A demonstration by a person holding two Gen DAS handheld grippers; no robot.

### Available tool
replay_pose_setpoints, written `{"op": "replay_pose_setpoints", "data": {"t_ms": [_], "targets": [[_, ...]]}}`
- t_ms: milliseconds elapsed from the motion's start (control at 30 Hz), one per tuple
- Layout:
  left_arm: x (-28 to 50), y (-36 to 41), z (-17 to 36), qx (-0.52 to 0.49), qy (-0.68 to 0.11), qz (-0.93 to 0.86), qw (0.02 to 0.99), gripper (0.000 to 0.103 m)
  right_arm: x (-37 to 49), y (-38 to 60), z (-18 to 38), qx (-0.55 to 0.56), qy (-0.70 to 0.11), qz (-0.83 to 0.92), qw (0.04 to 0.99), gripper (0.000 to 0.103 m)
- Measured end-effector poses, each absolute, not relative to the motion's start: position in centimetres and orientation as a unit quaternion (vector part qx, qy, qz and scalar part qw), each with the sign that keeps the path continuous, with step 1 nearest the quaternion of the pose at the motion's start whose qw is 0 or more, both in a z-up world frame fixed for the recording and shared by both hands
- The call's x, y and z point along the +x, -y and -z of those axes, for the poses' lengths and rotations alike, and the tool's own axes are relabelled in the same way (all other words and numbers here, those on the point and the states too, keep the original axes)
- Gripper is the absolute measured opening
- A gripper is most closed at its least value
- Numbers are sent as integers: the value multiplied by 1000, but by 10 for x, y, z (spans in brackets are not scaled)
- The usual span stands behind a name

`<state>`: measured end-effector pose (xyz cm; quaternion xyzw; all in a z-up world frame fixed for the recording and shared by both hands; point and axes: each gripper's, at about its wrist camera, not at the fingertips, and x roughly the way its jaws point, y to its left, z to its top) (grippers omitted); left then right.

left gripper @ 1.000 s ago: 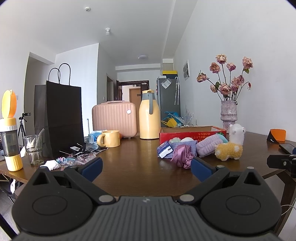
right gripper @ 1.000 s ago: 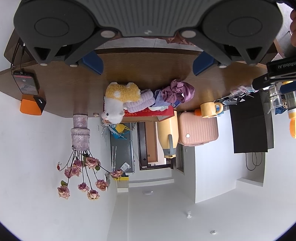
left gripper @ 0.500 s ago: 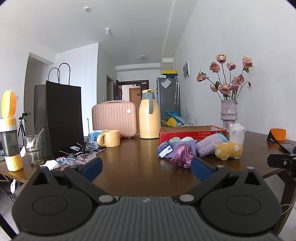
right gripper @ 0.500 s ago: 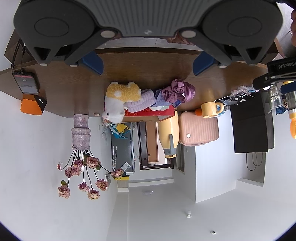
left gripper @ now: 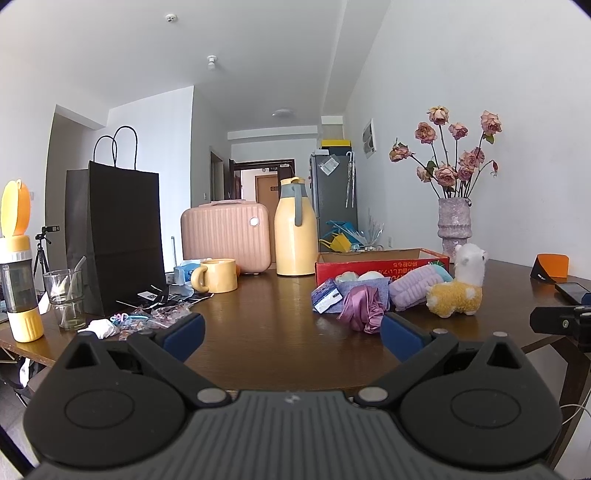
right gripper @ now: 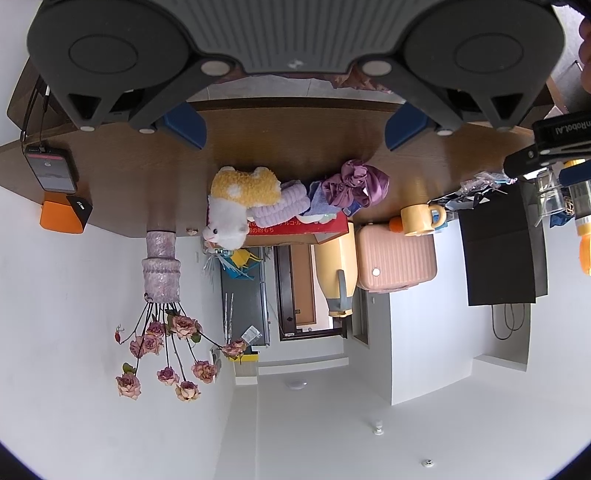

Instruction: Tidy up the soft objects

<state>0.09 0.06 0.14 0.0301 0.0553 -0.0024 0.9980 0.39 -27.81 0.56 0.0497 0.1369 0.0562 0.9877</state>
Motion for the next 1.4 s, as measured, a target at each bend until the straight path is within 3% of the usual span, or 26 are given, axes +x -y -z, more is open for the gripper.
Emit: {"op": "replay_pose_setpoints", "data": {"t_ms": [700,1133,1400], "targets": [[6,4,4,36,-53,3,998,103,12,290,-4,62,-125,-47,989,103],[87,43,12,37,-103,16,994,103,78,352,-1,17,-107,-16,994,103],[141,82,14,42,-137,14,990,103,125,434,4,53,-135,7,989,103]]}}
